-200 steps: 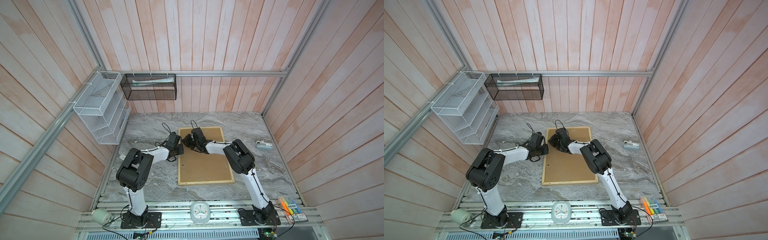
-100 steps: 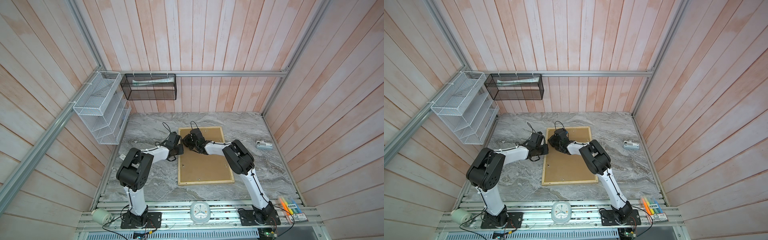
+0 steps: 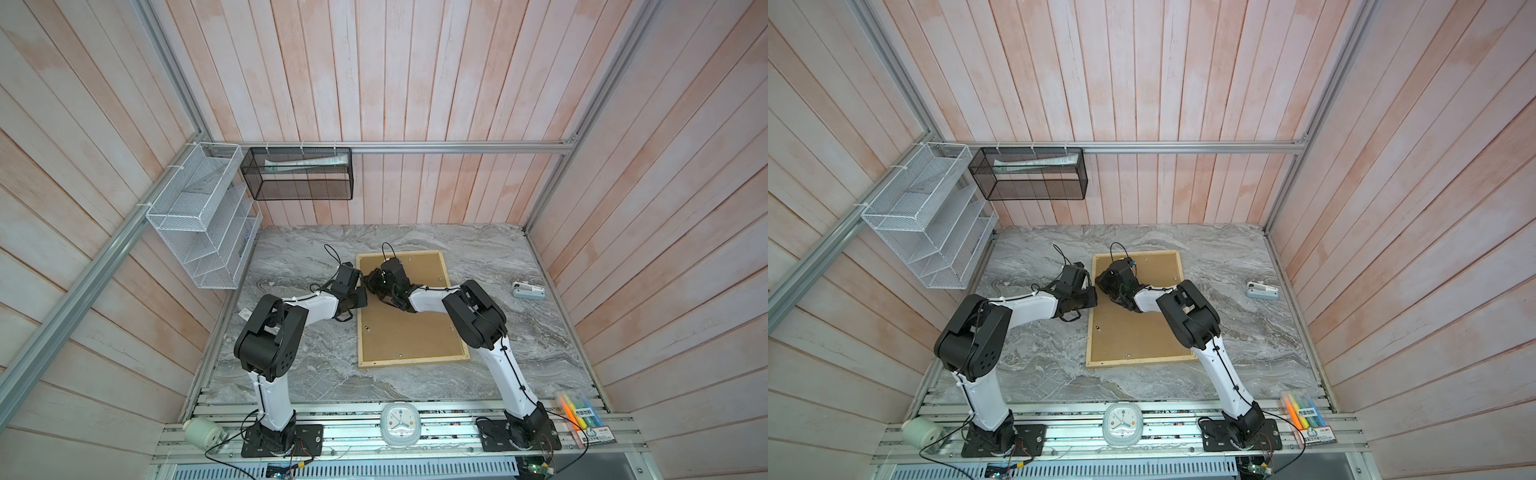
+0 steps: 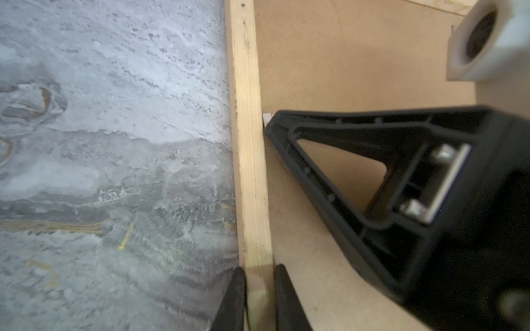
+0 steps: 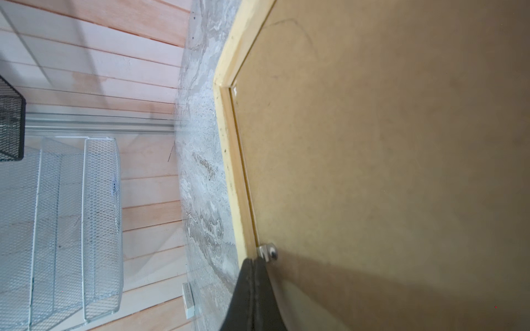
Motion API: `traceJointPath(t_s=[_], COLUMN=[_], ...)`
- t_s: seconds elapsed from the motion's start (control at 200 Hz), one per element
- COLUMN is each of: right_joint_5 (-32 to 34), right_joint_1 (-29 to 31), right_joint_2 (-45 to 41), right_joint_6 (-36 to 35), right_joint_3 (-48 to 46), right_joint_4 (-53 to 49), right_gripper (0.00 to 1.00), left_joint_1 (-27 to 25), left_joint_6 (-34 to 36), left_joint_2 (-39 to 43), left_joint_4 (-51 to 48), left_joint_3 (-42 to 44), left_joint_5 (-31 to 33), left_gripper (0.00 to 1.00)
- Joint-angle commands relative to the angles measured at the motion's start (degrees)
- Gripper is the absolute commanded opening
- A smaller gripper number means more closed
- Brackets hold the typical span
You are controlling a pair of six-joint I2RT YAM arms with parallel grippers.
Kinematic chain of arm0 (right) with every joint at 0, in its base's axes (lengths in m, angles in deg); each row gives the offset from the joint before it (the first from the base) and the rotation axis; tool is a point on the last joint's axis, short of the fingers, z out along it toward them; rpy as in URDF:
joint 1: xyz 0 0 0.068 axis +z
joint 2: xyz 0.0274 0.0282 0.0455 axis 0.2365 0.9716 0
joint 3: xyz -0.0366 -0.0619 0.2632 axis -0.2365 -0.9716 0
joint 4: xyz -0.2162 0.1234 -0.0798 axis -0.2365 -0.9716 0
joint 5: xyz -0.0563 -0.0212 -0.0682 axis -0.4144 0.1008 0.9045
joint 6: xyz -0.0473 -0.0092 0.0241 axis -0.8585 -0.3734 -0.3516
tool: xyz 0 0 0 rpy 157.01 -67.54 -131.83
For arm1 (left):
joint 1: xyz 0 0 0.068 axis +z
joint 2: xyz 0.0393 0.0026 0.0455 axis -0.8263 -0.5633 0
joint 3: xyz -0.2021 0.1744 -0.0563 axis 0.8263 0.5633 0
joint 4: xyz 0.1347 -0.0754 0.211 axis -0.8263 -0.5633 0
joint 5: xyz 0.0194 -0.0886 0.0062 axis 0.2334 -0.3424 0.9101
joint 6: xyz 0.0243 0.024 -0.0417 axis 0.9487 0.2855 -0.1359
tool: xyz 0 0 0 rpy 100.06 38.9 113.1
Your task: Put the photo into the frame
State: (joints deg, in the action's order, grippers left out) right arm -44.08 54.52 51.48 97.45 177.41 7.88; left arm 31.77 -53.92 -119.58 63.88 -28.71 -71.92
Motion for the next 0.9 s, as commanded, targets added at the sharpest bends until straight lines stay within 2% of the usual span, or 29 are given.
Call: traceJointPath(t_s=[0.0, 0.08, 0.195, 0.435, 0.89], right_joint_5=[0.3, 0.1, -0.4, -4.4, -7.6], right_joint_1=[-0.5, -0.8, -1.1, -1.4, -1.1], right_joint_2=[-3.1, -4.9, -6.0, -2.6, 2.4], right_joint_6=[-6.0, -7.8, -9.1, -9.3, -6.2], right_joint_3=[-4.2, -4.8, -4.9, 1.2, 5.8], right_joint_4=[-0.1, -2.8, -5.4, -11.8, -12.1], right_gripper=[0.09, 0.16, 0.20, 0.19, 0.19], left_joint_1=[-1.0, -0.6, -0.5, -0.5, -0.6], left_joint_6=[-1.8, -1.9, -1.9, -1.6, -1.1], left_joint_2=[-0.5, -0.1, 0.1, -0.5, -0.9], left_joint_4=[-2.0, -1.9, -2.0, -2.2, -2.6], left_joint_3=[1.7, 2.0, 2.1, 1.6, 1.1], left_joint_5=[-8.3, -8.1, -8.2, -8.9, -9.8], left_gripper=[0.07, 0.07, 0.07, 0.07, 0.07])
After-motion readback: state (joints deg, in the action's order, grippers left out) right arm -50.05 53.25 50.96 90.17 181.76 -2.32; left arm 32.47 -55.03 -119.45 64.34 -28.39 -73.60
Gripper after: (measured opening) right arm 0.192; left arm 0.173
